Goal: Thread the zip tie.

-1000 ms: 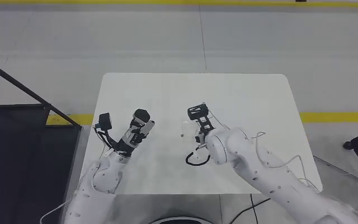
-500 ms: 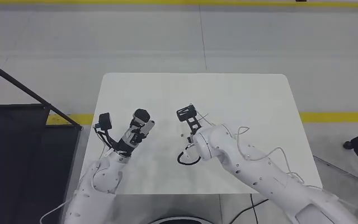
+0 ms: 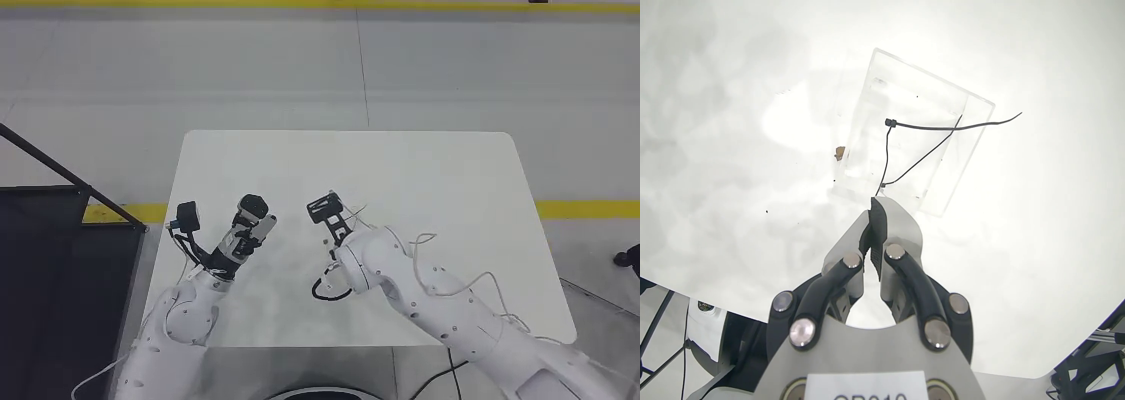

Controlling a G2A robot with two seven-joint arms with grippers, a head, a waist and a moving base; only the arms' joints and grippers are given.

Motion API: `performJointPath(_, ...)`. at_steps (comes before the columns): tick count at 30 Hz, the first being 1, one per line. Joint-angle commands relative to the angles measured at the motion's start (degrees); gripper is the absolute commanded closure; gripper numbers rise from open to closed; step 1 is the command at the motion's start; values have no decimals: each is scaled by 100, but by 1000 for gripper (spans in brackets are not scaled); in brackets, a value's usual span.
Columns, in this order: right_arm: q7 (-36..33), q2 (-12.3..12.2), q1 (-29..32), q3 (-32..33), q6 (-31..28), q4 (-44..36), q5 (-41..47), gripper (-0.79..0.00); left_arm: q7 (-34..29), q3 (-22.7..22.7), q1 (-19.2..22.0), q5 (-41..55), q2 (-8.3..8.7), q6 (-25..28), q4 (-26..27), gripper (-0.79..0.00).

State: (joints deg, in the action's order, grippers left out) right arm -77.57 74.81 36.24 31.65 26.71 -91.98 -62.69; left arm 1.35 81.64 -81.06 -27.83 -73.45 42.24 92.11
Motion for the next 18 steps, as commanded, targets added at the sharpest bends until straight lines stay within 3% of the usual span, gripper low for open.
performJointPath(1,-50,27,47,54,-48,-21,-66,0,0,0,0,0,0,0,0,-785)
performJointPath(4,-121,71,122,146,-119,-32,-173,-114,0,0,0,0,0,0,0,-785)
performJointPath(18,-377,277,510,525,-376,-223,-703,-126,0,0,0,0,0,0,0,-785)
